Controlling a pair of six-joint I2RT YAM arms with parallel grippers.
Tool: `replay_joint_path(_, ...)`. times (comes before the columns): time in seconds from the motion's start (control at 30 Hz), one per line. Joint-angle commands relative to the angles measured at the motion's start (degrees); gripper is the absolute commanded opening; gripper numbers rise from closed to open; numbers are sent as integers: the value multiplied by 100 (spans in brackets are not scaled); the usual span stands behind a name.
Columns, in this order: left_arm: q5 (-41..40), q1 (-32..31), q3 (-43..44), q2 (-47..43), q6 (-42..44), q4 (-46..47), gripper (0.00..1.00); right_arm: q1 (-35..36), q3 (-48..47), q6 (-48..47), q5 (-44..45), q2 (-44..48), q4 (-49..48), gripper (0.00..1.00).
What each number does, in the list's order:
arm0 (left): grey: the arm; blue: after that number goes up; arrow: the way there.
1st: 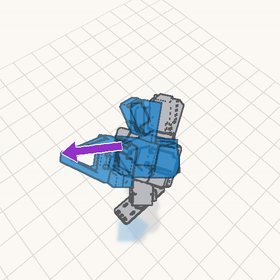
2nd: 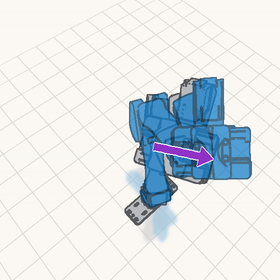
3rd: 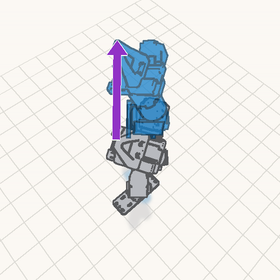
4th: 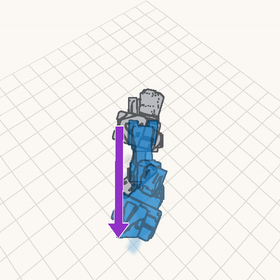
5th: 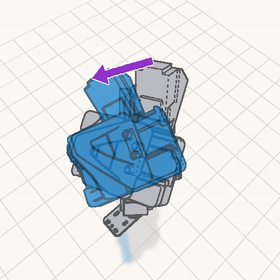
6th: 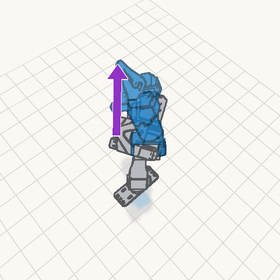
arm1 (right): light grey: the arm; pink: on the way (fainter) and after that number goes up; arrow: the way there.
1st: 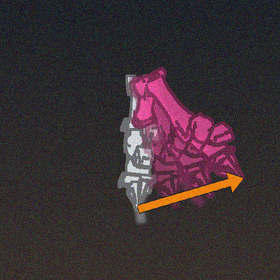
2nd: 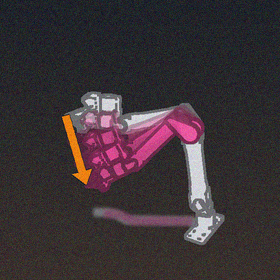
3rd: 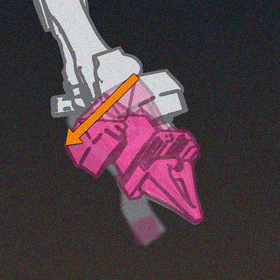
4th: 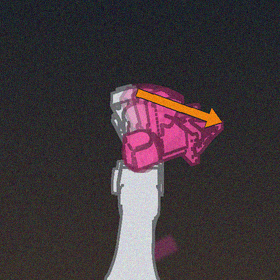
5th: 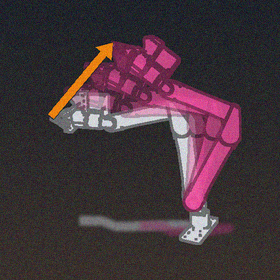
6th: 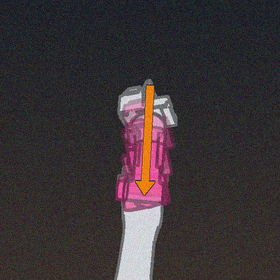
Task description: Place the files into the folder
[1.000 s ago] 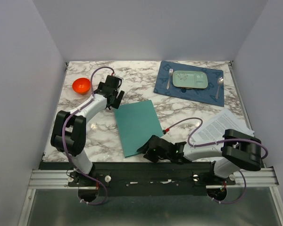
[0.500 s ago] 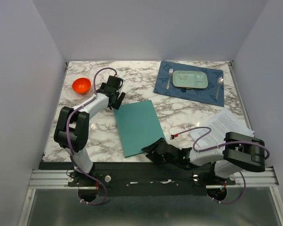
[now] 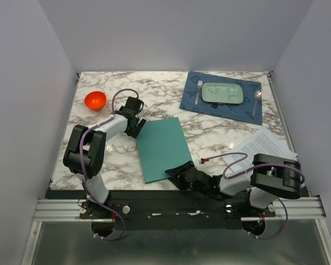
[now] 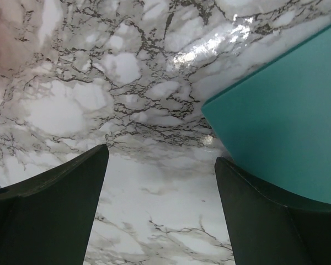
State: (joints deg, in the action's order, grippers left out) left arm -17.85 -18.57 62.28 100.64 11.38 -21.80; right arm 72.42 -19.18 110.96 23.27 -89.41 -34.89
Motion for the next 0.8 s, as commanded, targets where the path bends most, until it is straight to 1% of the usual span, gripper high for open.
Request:
replay_joint_path(0.0,115,-59,-242,-150,207,71,92,44,37,-4,407,-191,-588,53)
replay_joint_path(0.17,114,-68,-401,-211,330,124,92,44,72,-83,635,-69,-641,50)
replay_joint_path(0.23,123,-103,-445,-220,365,115,92,53,90,-135,810,80,-624,47)
replay_joint_path(0.33,106,-208,-506,-247,435,88,92,53,-24,-92,1030,326,-186,44)
replay_joint_path(0.37,97,-252,-533,-281,462,88,92,53,-85,-66,1066,379,207,43)
replay_joint_path(0.43,115,-366,-603,-334,532,45,91,53,-330,-39,1214,529,675,40)
replay_joint_path(0.47,123,-402,-629,-343,550,36,91,53,-445,-74,1268,643,1129,39)
replay_joint_path(0.53,150,-463,-691,-413,602,-34,91,53,-691,-109,1408,731,1519,32)
replay_joint_path(0.57,167,-464,-717,-431,611,-52,91,53,-771,-127,1443,810,1895,29)
replay_joint_path(0.6,194,-464,-735,-492,637,-113,91,53,-850,-144,1479,845,2107,23)
replay_joint_path(0.63,220,-464,-744,-528,664,-149,91,53,-946,-188,1575,881,2292,20)
replay_joint_path(0.7,255,-464,-787,-711,673,-228,89,53,-1262,-443,1646,968,2837,12)
replay_joint_path(0.77,430,-464,-796,-922,699,-342,87,53,-1508,-705,1734,1004,3468,6)
